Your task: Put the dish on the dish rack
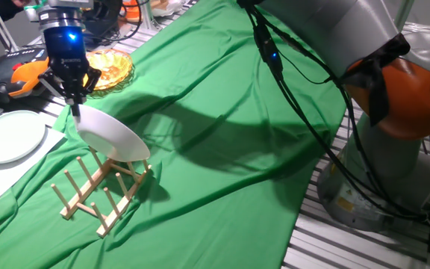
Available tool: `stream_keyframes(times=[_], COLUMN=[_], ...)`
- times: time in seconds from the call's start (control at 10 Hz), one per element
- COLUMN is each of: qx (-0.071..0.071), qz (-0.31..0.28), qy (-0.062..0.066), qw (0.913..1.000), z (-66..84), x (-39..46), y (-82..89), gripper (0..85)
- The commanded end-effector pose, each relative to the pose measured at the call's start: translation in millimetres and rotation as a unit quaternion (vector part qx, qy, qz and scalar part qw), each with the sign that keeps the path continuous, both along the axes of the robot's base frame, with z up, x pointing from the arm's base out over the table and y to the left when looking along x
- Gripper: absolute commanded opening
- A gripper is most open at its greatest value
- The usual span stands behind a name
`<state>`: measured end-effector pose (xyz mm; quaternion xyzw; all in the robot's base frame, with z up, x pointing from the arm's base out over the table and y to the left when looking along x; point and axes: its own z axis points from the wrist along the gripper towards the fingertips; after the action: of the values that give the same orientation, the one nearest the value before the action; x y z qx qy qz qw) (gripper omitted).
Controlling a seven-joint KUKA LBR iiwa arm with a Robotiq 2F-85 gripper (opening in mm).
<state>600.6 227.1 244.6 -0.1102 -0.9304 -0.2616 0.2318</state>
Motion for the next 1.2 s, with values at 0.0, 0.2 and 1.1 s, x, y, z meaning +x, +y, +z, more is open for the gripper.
stream_keyframes(times=[0.0, 0.2, 1.1], qx=[0.003, 0.014, 0.023], qz=[-0.005, -0.018, -0.005], qy=[0.002, 0.008, -0.002], qw=[1.0, 0.9997, 0.9997], z=[0.4, -1.8, -22.7], x=[-0.1, -1.7, 1.5], y=[-2.0, -5.8, -9.6], gripper=[0.0, 0.0, 0.0])
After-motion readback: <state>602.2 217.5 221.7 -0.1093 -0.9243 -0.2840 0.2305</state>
